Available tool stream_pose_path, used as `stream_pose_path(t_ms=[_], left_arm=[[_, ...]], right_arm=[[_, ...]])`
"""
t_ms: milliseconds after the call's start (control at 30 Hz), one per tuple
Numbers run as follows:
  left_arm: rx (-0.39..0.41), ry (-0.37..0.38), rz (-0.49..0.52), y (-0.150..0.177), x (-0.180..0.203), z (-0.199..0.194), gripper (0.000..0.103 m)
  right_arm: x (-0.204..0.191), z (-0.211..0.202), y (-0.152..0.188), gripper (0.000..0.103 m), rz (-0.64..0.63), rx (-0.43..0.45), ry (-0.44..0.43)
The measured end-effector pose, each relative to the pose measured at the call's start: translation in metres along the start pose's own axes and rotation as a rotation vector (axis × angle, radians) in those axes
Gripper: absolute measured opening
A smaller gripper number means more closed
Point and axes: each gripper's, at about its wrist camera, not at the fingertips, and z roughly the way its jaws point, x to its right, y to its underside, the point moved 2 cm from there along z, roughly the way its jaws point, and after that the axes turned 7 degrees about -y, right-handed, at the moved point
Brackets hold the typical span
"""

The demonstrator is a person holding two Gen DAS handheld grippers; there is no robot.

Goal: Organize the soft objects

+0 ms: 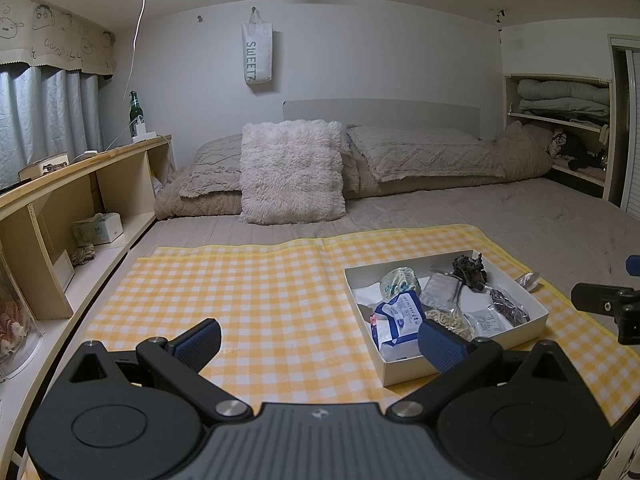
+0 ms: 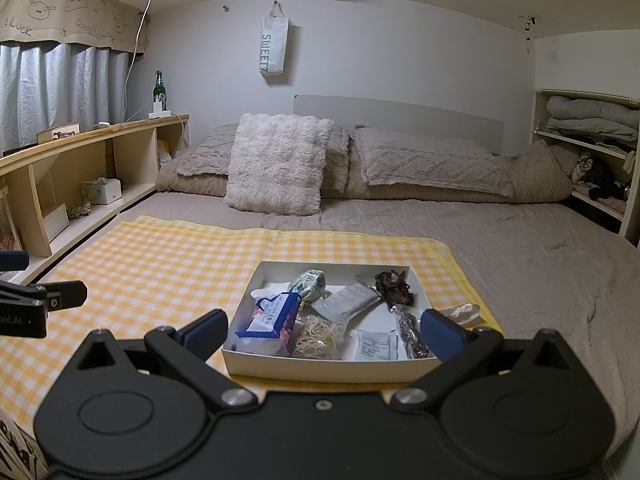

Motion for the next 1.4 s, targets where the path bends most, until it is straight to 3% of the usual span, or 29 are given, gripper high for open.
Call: stream_pose_path(t_ms=[1400], left_arm=[[-0.015,-0.006,-0.014,0.0042,-0.0030,0.0027,0.103]], right_arm=[[0.0016,0.0014,0.0024,0.103,-0.003,-0.005,0.004]])
